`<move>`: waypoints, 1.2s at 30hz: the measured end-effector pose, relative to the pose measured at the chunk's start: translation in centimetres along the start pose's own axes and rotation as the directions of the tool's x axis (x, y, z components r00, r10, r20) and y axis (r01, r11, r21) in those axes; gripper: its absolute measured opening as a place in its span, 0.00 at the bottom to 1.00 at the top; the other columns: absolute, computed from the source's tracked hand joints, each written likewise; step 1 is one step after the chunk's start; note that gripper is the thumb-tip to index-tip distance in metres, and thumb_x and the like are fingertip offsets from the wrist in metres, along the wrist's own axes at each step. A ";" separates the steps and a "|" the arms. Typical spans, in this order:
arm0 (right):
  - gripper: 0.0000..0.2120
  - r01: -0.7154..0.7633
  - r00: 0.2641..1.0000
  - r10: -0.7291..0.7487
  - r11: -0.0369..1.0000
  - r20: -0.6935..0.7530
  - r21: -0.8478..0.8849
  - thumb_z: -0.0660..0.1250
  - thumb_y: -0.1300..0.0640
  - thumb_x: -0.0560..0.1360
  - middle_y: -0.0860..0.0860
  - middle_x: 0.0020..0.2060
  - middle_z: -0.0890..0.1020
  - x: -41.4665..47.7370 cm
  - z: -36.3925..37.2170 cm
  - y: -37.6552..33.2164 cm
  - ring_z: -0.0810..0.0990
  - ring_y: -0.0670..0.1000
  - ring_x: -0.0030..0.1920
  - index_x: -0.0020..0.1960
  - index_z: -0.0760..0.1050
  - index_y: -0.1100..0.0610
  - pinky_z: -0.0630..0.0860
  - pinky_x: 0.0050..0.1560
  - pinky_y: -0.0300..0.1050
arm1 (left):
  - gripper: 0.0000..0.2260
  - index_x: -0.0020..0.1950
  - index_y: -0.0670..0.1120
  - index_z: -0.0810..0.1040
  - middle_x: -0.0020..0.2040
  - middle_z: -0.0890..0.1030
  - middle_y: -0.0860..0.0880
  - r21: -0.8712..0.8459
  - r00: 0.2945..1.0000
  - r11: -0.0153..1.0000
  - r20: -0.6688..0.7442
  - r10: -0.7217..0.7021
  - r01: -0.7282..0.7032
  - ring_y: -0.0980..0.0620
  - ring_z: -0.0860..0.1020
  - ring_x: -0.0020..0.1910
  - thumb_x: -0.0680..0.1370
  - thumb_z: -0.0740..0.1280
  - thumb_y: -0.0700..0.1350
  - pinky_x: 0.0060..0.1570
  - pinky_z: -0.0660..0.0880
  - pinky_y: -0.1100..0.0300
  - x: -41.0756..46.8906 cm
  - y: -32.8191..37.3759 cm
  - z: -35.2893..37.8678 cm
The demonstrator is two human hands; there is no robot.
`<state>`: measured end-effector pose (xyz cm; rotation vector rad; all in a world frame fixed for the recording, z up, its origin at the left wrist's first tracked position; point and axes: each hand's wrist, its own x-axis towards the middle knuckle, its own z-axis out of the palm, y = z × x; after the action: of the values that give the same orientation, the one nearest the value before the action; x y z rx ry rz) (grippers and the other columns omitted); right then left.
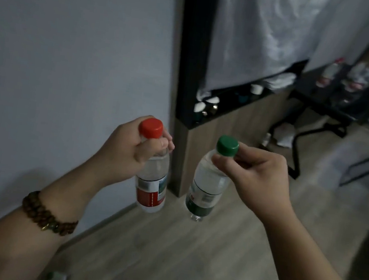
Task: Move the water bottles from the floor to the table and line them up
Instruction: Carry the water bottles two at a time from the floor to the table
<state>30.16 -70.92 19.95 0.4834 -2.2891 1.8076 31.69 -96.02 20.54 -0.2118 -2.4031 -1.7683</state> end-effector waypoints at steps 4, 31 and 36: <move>0.10 -0.105 0.983 0.100 0.994 -0.152 -0.026 0.79 0.50 0.69 0.48 0.41 0.89 -1.3 -9.1 3.3 0.89 0.51 0.45 0.49 0.88 0.40 0.85 0.51 0.56 | 0.08 0.50 0.42 0.81 0.47 0.87 0.47 -0.002 0.988 1.000 0.152 0.012 -0.012 0.51 0.85 0.49 0.74 0.67 0.44 0.49 0.80 0.62 4.6 0.9 9.3; 0.16 -0.376 0.810 0.222 0.907 -0.543 -0.190 0.80 0.49 0.71 0.37 0.48 0.88 14.9 -58.5 27.2 0.86 0.40 0.51 0.58 0.87 0.46 0.84 0.55 0.50 | 0.09 0.50 0.37 0.80 0.46 0.86 0.43 -0.180 0.850 0.983 0.510 0.133 -0.046 0.46 0.85 0.49 0.73 0.68 0.41 0.50 0.82 0.54 41.3 5.2 63.0; 0.16 -0.421 0.768 0.255 0.892 -0.588 -0.162 0.80 0.49 0.71 0.37 0.50 0.87 22.2 -64.7 31.2 0.85 0.40 0.54 0.58 0.86 0.46 0.83 0.60 0.51 | 0.08 0.50 0.41 0.81 0.48 0.86 0.47 -0.184 0.808 0.978 0.558 0.189 -0.102 0.48 0.85 0.51 0.74 0.68 0.44 0.54 0.81 0.48 53.1 5.3 69.8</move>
<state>-5.44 -4.88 14.85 -0.4919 -2.2308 1.4332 -21.77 -26.46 15.75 -1.0657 -2.5165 -2.0240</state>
